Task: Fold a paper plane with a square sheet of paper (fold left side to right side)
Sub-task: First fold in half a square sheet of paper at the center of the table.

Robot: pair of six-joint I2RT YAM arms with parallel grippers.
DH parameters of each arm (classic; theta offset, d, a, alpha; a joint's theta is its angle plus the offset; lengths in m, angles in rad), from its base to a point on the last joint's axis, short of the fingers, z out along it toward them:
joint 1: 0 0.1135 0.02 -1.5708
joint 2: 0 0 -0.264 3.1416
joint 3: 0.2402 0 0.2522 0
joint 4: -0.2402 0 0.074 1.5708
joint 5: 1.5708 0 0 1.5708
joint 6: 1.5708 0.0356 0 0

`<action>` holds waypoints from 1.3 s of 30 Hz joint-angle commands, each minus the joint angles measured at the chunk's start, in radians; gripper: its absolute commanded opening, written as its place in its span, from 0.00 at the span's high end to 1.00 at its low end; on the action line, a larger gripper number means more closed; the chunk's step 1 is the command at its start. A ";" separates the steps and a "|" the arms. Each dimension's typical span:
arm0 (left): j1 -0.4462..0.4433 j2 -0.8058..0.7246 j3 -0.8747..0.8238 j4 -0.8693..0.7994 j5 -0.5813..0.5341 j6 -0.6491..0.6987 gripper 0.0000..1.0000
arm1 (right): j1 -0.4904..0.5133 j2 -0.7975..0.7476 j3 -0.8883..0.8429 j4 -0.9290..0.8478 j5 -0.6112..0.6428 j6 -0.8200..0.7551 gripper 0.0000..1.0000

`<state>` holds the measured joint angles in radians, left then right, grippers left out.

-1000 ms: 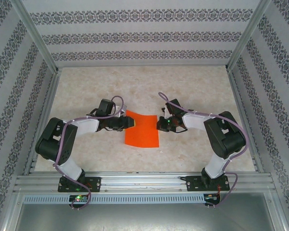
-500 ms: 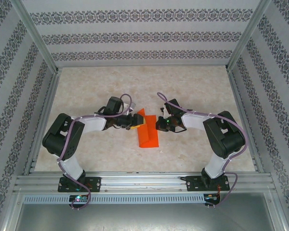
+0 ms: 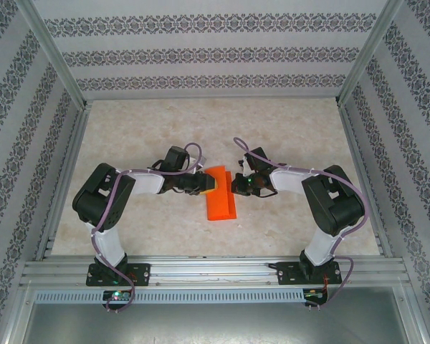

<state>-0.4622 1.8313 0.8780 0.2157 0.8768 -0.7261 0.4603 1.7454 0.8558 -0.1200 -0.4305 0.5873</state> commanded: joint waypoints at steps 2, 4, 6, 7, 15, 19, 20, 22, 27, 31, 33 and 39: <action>-0.017 0.010 0.035 -0.035 -0.022 0.031 0.75 | 0.010 -0.012 -0.018 0.020 -0.017 0.029 1.00; -0.017 0.011 0.036 -0.042 -0.025 0.034 0.77 | 0.007 -0.027 -0.020 0.028 -0.019 0.036 1.00; -0.020 0.013 0.038 -0.049 -0.029 0.037 0.81 | 0.003 -0.049 -0.023 0.031 -0.016 0.040 1.00; -0.019 0.014 0.039 -0.051 -0.029 0.039 0.81 | -0.001 -0.059 -0.025 0.028 -0.015 0.040 1.00; -0.022 0.009 0.043 -0.079 -0.034 0.057 0.86 | -0.077 -0.182 -0.086 0.018 -0.031 0.009 0.85; -0.023 0.005 0.042 -0.082 -0.035 0.059 0.86 | -0.118 -0.207 -0.128 0.115 -0.187 0.010 0.64; -0.023 0.005 0.042 -0.082 -0.035 0.059 0.86 | -0.119 -0.206 -0.133 0.135 -0.220 0.012 0.58; -0.025 0.007 0.043 -0.080 -0.036 0.057 0.86 | -0.117 -0.199 -0.139 0.178 -0.269 0.024 0.51; -0.026 0.012 0.047 -0.079 -0.036 0.054 0.87 | -0.102 -0.140 -0.146 0.289 -0.334 0.079 0.47; -0.026 0.012 0.049 -0.080 -0.037 0.053 0.87 | -0.073 -0.089 -0.126 0.295 -0.336 0.086 0.47; -0.027 0.013 0.049 -0.079 -0.038 0.053 0.87 | -0.059 -0.070 -0.120 0.299 -0.334 0.091 0.49; -0.027 0.007 0.050 -0.082 -0.041 0.050 0.87 | -0.046 -0.047 -0.113 0.309 -0.334 0.102 0.69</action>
<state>-0.4725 1.8355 0.9039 0.1619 0.8509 -0.6926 0.4107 1.6855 0.7197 0.1593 -0.7452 0.6804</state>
